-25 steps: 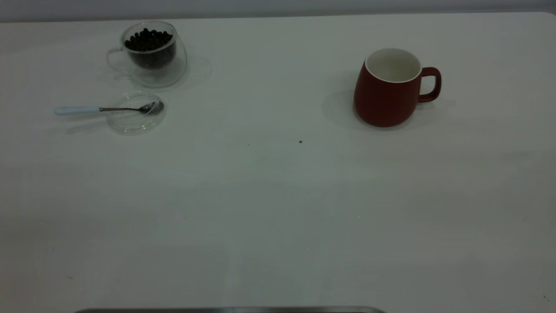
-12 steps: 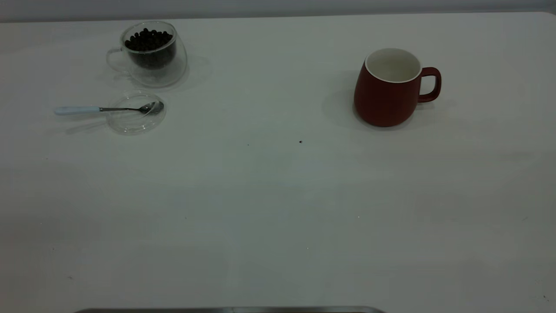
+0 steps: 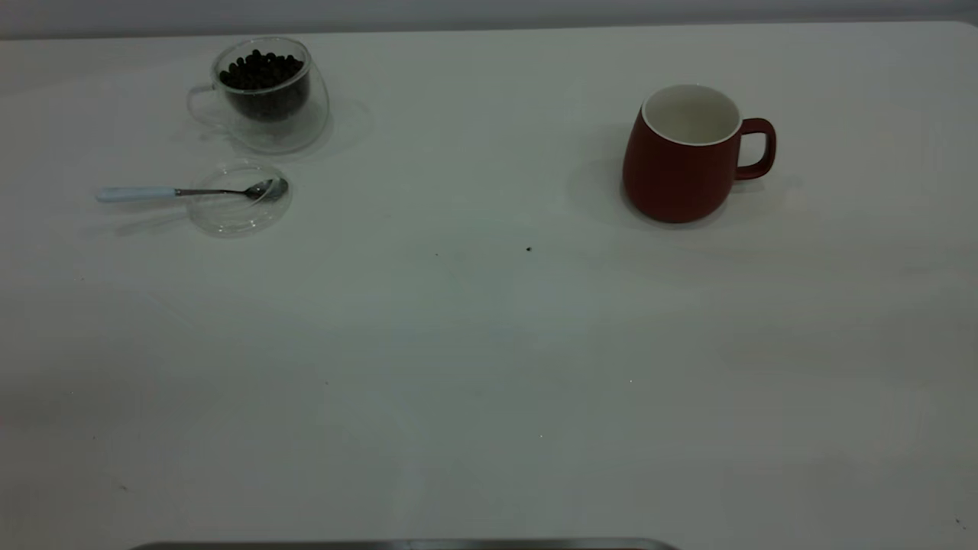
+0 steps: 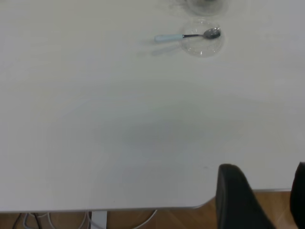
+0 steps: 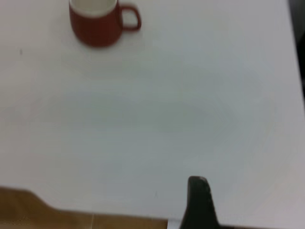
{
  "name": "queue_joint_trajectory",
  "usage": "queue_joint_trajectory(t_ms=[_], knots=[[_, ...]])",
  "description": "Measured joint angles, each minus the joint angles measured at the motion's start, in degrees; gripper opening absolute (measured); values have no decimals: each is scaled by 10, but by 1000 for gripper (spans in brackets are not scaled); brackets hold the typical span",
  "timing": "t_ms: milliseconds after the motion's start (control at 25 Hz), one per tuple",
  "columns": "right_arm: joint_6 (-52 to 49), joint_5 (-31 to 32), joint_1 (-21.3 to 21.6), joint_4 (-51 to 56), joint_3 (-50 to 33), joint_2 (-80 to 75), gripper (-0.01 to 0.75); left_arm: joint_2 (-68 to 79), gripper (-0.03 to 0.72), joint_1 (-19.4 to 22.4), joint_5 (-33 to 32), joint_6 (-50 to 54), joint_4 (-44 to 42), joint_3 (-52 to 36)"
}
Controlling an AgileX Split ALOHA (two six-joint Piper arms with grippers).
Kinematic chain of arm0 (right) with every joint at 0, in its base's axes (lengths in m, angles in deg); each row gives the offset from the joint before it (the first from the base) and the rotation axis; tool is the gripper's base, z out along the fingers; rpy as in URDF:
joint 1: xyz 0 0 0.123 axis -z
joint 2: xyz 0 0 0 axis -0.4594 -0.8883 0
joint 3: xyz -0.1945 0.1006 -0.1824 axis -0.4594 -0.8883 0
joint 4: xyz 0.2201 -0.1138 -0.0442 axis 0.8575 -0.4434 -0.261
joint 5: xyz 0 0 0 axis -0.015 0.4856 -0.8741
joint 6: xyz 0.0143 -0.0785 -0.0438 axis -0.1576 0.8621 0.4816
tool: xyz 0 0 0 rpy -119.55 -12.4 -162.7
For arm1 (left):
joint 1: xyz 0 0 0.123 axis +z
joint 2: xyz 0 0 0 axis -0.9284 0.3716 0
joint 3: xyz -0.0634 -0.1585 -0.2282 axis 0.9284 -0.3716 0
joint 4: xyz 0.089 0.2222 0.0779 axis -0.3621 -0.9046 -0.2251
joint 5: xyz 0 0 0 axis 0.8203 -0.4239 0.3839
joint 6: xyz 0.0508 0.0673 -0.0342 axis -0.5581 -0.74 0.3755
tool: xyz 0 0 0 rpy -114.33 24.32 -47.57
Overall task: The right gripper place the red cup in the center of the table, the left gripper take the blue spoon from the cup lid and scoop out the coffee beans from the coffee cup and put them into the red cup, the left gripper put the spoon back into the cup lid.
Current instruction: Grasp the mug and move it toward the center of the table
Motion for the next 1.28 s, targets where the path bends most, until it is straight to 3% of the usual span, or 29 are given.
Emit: queue_joint_trajectory(t_ms=[520,840,1120,1280], knots=[[56,-343,0,79,98,-488,582,0,342,0,0,-1,0,0],[84,-388,0,109,212,-745,582,0,342,0,0,-1,0,0],[111,-469,0,119,345,-967,582,0,342,0,0,-1,0,0],[114,-471,0,129,431,-1074,582,0,342,0,0,-1,0,0]])
